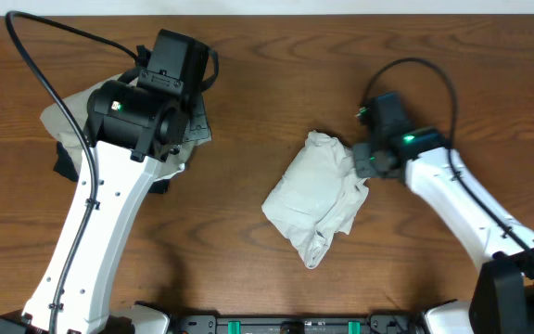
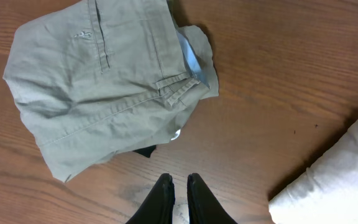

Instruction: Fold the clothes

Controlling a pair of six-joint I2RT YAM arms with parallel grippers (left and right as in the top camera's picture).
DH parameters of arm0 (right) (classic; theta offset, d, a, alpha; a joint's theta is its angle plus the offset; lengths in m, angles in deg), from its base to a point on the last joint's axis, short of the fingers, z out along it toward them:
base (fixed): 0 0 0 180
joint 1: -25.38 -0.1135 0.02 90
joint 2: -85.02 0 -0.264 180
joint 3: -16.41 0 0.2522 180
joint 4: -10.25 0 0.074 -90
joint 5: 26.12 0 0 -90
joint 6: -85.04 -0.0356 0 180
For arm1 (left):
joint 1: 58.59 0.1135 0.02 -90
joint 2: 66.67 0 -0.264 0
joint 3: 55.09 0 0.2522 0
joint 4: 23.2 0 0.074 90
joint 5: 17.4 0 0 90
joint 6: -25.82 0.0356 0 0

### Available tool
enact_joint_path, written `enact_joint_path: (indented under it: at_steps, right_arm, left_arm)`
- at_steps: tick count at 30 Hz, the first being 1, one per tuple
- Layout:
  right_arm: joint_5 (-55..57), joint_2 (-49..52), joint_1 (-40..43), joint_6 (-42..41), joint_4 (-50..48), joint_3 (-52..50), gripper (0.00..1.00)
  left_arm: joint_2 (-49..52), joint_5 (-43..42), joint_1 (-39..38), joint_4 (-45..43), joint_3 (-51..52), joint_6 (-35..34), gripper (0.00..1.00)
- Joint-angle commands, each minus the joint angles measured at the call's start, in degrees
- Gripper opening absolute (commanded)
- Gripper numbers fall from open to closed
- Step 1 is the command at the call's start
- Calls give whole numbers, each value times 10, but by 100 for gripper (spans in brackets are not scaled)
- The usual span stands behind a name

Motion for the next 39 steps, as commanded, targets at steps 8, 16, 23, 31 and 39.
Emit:
enact_joint_path:
  at_steps: [8,16,23,31,39]
  right_arm:
    - [-138,-5,179,7,-1,0,29]
    - [-478,-16,155,194,26,-1,42]
    - [-277,24,33,149,18,-39,41]
    - [-105,58,46,42,131,-54,27]
    - [-260,-54,85,83,102,-52,34]
  left_arm:
    - [-1,12,2,2,-3,3,38]
    - [-1,-70,1,-6,0,34,53]
    - [6,-185,0,-46,39,76,57]
    - [30,-228,0,-44,62,87,57]
    - [67,-313,-33,-75,63,148,61]
